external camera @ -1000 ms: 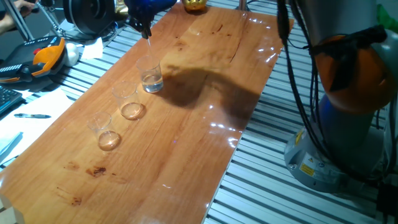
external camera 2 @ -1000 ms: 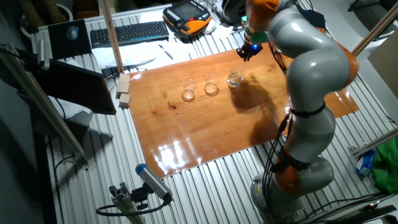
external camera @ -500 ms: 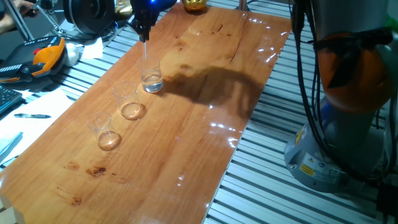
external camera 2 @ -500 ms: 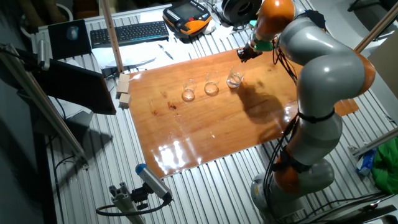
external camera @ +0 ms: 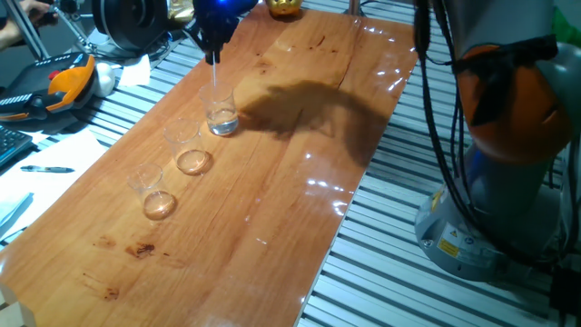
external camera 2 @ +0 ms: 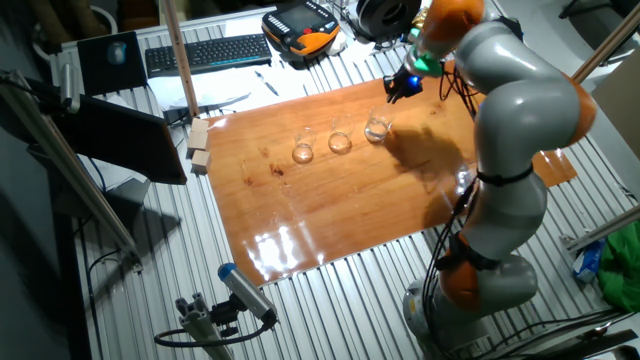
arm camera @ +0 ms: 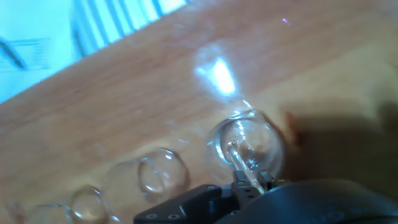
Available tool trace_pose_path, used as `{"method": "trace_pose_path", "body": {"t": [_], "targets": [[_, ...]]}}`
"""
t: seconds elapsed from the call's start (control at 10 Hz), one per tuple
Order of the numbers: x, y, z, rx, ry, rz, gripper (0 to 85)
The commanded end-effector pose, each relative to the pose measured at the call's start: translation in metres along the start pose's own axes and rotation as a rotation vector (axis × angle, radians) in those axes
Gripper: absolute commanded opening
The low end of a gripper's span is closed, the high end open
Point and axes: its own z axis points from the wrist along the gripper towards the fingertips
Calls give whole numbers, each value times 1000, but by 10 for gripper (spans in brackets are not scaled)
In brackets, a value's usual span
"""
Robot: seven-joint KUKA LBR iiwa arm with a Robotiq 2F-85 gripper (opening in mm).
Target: Stir the beaker with a glass rod
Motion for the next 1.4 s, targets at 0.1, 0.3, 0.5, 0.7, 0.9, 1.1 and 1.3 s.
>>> {"method": "trace_pose_path", "body": {"t": [0.1,0.3,0.5,0.7,0.9,1.1,1.3], "targets": [[-1,0,-10,300,269,-159,0],[-3,0,-11,302,173,-327,0],[-4,0,-11,270,52,-427,0],[-5,1,-10,225,-75,-460,0],[-5,2,-3,95,-158,-372,0],[-3,3,4,-48,-135,-212,0],[-2,5,11,-107,-14,-94,0]]}}
